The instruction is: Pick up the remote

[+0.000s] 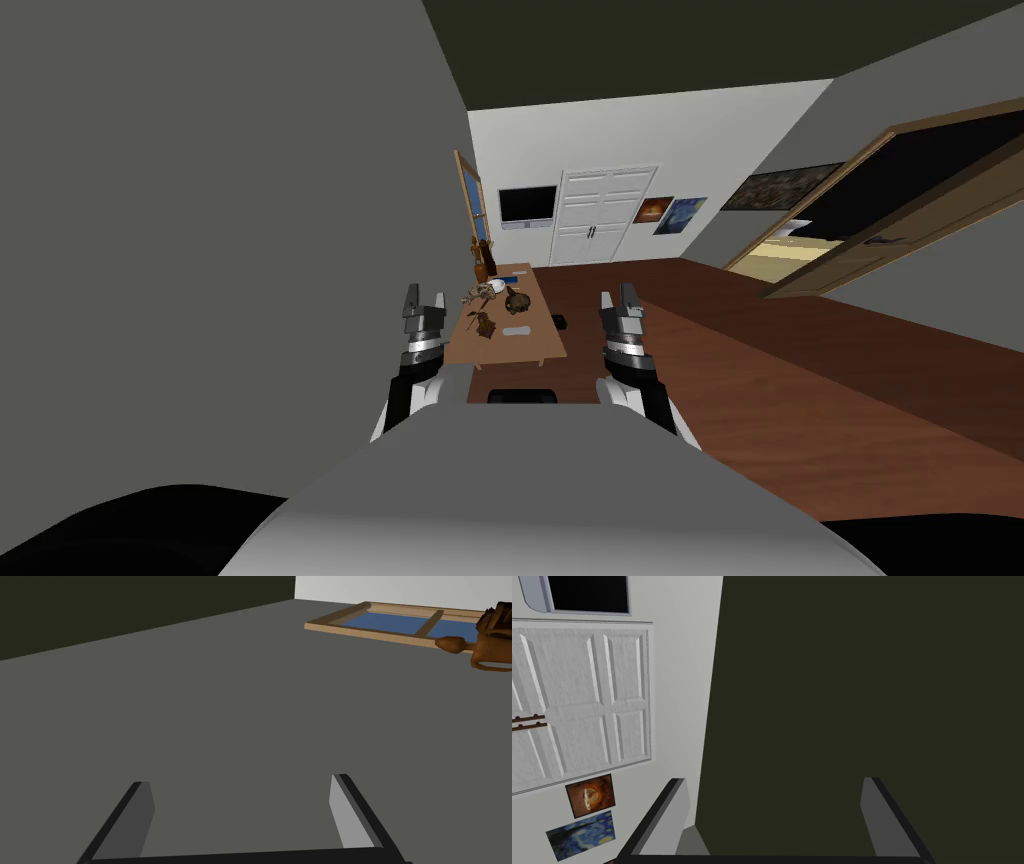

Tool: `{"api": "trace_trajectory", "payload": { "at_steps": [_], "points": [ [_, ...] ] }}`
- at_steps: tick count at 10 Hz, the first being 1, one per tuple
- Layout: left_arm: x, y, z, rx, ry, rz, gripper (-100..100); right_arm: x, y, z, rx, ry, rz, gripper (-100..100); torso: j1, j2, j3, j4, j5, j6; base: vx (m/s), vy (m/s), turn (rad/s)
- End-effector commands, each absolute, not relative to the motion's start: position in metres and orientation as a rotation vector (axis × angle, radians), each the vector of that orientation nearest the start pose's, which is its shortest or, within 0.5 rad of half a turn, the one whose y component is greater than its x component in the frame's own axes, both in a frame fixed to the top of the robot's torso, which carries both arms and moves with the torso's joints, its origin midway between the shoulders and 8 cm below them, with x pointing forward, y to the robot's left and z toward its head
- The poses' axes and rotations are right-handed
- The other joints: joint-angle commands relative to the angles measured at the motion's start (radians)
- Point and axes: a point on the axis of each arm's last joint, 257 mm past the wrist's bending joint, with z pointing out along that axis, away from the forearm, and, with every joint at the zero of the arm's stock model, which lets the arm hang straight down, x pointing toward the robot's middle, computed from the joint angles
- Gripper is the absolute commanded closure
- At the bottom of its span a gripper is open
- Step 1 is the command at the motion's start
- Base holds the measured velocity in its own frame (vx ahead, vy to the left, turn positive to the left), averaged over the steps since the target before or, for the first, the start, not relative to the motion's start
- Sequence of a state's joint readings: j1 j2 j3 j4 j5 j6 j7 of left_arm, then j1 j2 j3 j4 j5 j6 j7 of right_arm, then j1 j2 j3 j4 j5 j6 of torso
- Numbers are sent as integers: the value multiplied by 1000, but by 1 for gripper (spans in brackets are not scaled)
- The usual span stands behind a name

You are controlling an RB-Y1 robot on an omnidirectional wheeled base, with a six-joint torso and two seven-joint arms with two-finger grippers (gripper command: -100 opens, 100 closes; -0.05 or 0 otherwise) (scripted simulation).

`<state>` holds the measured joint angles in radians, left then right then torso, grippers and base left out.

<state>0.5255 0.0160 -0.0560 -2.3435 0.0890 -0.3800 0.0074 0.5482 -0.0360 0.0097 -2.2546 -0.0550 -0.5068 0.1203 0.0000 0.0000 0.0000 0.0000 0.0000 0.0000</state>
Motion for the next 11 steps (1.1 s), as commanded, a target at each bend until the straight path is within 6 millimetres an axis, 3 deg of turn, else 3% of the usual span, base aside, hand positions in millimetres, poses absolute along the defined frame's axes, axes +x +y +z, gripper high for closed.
{"api": "trace_trajectory", "payload": {
  "at_steps": [1,5,8,10,11],
  "points": [
    [361,272,15,-760,689,-1372,-100,343,-286,-1,671,682,1204,0,0,0,0,0,0,0,-19,8,-109],
    [394,291,-1,-762,799,-1269,-100,343,-286,-1,671,682,1205,0,3,2,1,1,1,0,-43,28,-160],
    [407,301,-11,-788,837,-1228,-100,343,-286,-1,671,682,1205,0,2,2,1,0,0,0,-28,16,-84],
    [428,325,-23,-818,877,-1151,-100,343,-286,-1,671,682,1205,0,1,1,1,0,0,0,-39,15,-213],
    [431,326,-28,-836,892,-1145,-100,343,-286,-1,671,682,1205,0,2,2,1,0,0,0,-45,20,-78]
  ]
}}
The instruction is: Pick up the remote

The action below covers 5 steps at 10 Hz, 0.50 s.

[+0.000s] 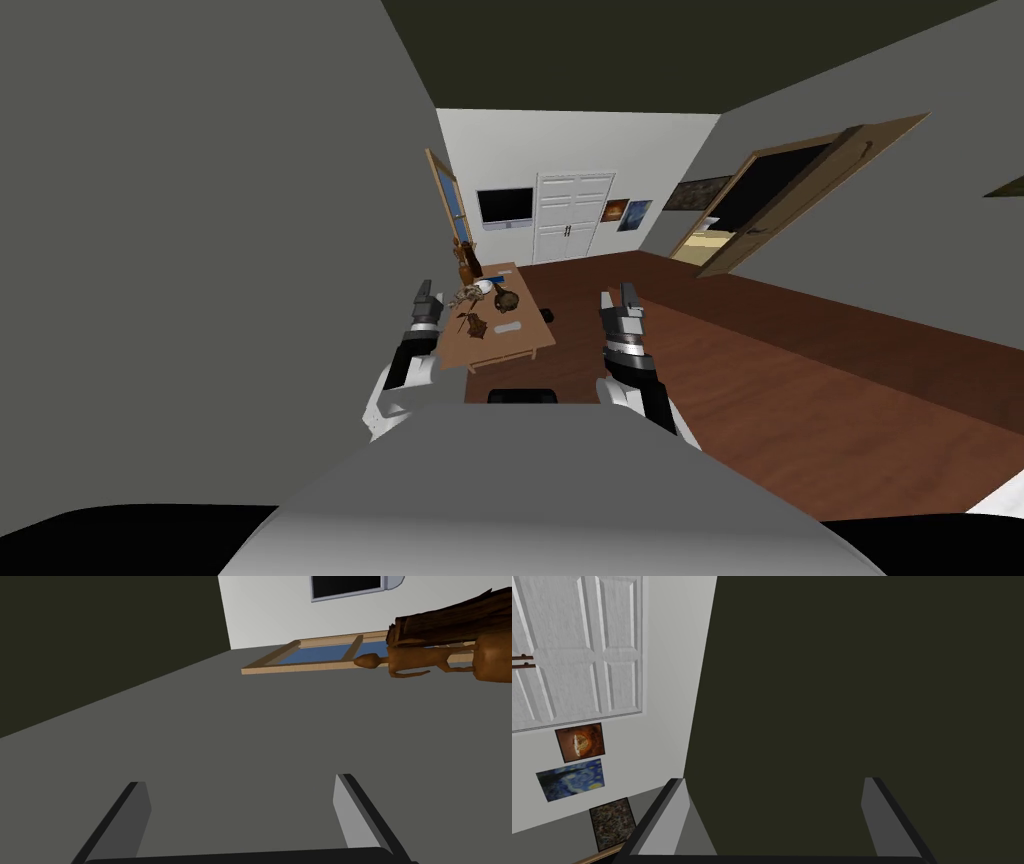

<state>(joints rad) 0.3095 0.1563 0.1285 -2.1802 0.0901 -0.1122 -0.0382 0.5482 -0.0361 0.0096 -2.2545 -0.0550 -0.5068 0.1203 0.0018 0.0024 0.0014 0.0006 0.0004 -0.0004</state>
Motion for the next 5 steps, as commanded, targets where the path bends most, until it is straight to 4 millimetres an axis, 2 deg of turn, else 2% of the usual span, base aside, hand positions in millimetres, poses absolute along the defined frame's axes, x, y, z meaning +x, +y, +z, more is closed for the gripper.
{"api": "trace_trajectory", "payload": {
  "at_steps": [1,2,3,4,5],
  "points": [
    [442,341,-33,-855,904,-1107,-100,343,-286,-1,671,682,1204,0,0,0,0,0,0,0,-40,12,-166],
    [443,341,-38,-869,916,-1100,-100,343,-286,-1,671,682,1205,0,0,0,0,0,0,1,-29,13,-87],
    [454,358,-45,-896,929,-1060,-100,343,-286,-1,671,682,1204,0,0,-1,0,0,0,0,-33,11,-184],
    [455,358,-48,-908,939,-1054,-100,343,-286,-1,671,682,1205,0,0,-1,-1,0,0,1,-26,11,-99],
    [466,376,-57,-944,951,-1013,-100,343,-286,-1,671,682,1204,0,-1,-1,-1,0,0,0,-28,7,-198]
  ]
}}
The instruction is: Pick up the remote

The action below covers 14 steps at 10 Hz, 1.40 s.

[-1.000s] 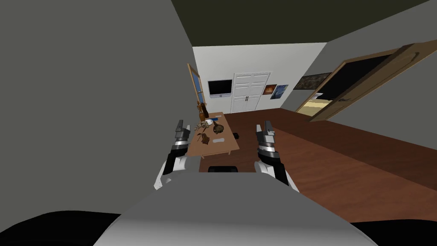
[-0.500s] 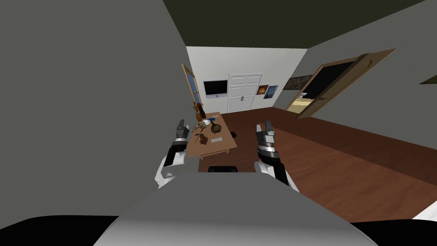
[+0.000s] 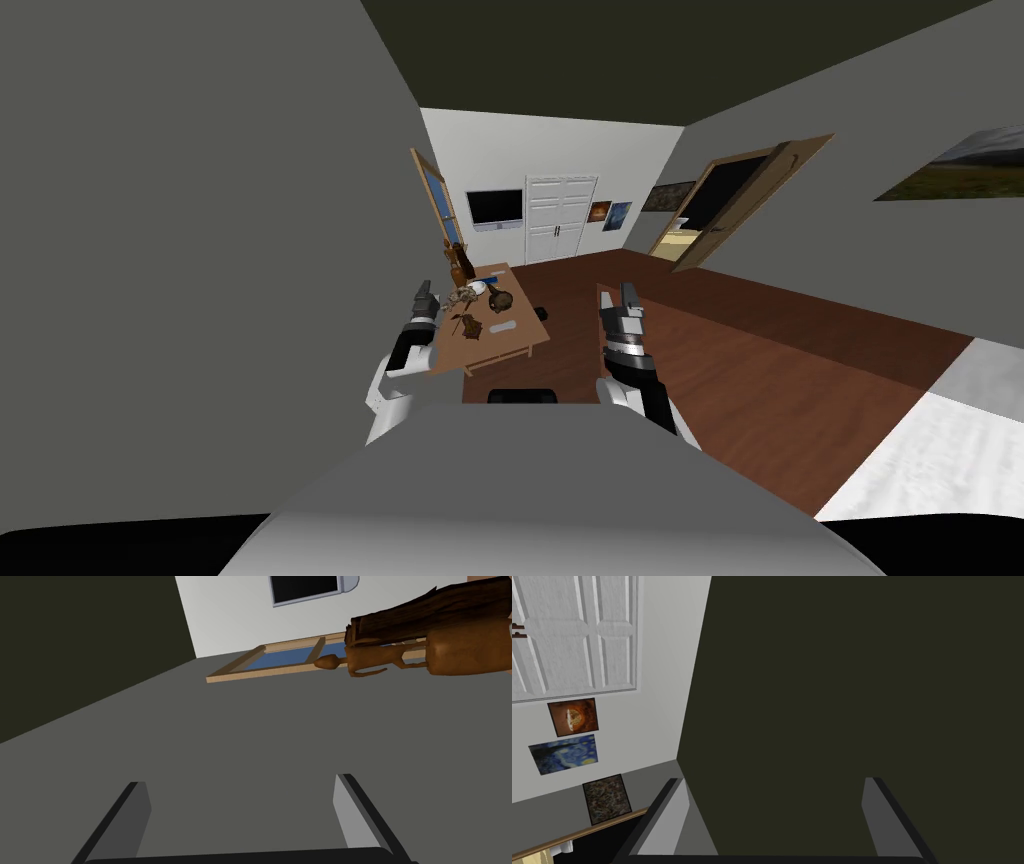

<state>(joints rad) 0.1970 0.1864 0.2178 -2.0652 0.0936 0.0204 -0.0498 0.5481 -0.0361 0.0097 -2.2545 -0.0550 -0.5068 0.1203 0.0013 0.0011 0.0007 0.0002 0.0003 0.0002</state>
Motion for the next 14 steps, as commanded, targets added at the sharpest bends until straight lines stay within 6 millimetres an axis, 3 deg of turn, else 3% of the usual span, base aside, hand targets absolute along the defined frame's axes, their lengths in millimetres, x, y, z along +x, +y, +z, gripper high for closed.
{"api": "trace_trajectory", "payload": {
  "at_steps": [1,2,3,4,5,8,9,10,11,12,13,14],
  "points": [
    [467,377,-60,-954,959,-1008,-100,343,-286,-1,671,682,1205,0,0,0,0,0,0,0,-25,11,-100],
    [476,396,-67,-988,965,-970,-100,343,-286,-1,671,683,1204,0,0,0,0,0,0,-1,-31,4,-213],
    [477,397,-73,-1006,978,-962,-100,343,-286,-1,671,682,1205,0,0,0,0,0,0,0,-25,7,-115],
    [485,416,-80,-1044,981,-925,-100,343,-286,-1,671,683,1204,0,0,0,0,0,0,-1,-31,5,-193],
    [486,417,-87,-1064,995,-916,-100,343,-286,-1,671,682,1204,0,0,0,0,0,0,0,-25,4,-132],
    [500,458,-107,-1167,1002,-843,-100,343,-286,-1,671,683,1204,0,0,0,0,0,0,-1,-27,0,-192],
    [500,460,-119,-1200,1023,-828,-100,343,-286,-1,671,682,1204,0,-1,0,0,0,0,0,-28,3,-132],
    [504,477,-119,-1231,1009,-805,-100,343,-286,-1,671,683,1204,0,0,0,0,0,0,-1,-24,-2,-205],
    [505,481,-138,-1275,1034,-787,-100,343,-286,-1,671,682,1204,0,-1,0,0,0,0,0,-18,0,-149],
    [508,499,-142,-1318,1022,-764,-100,343,-286,-1,671,683,1204,0,-1,-1,0,0,0,-1,-18,-8,-276],
    [508,501,-158,-1356,1044,-747,-100,343,-286,-1,671,682,1204,0,-1,-1,0,0,0,0,-17,-1,-128],
    [508,501,-158,-1356,1044,-747,-100,343,-286,-1,671,683,1204,0,-1,-1,0,0,0,-1,-10,0,35]
  ]
}}
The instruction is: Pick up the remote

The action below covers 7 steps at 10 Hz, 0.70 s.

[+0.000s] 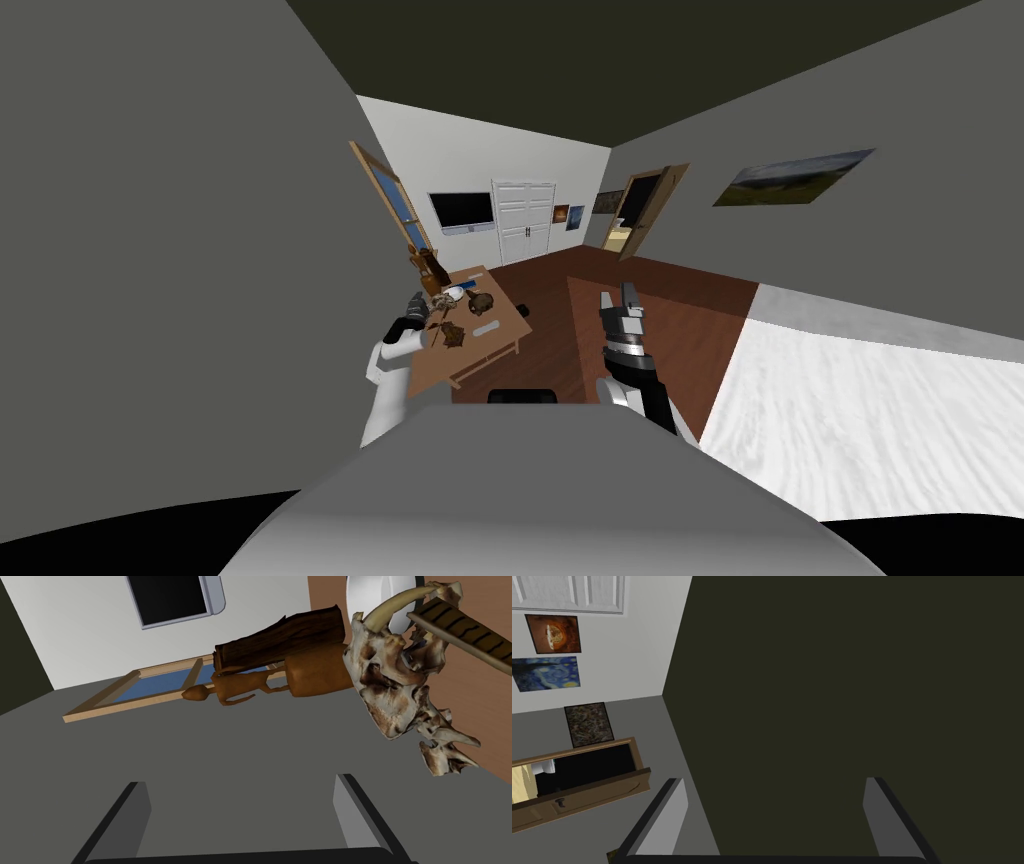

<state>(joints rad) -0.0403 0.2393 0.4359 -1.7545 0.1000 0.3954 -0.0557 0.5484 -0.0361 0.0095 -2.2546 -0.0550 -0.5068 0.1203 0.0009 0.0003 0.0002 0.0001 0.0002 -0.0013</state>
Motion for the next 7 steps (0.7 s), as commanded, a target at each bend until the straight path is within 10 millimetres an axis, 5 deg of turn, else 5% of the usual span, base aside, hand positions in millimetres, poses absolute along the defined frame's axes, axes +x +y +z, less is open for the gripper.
{"api": "trace_trajectory", "payload": {
  "at_steps": [1,7],
  "points": [
    [509,518,-165,-1416,1039,-721,-100,343,-286,-1,671,683,1204,0,0,0,0,0,0,0,-16,-11,-251],
    [504,565,-225,-1665,1039,-633,-100,343,-286,-1,671,683,1204,0,0,0,0,0,0,0,-14,-10,-188]
  ]
}}
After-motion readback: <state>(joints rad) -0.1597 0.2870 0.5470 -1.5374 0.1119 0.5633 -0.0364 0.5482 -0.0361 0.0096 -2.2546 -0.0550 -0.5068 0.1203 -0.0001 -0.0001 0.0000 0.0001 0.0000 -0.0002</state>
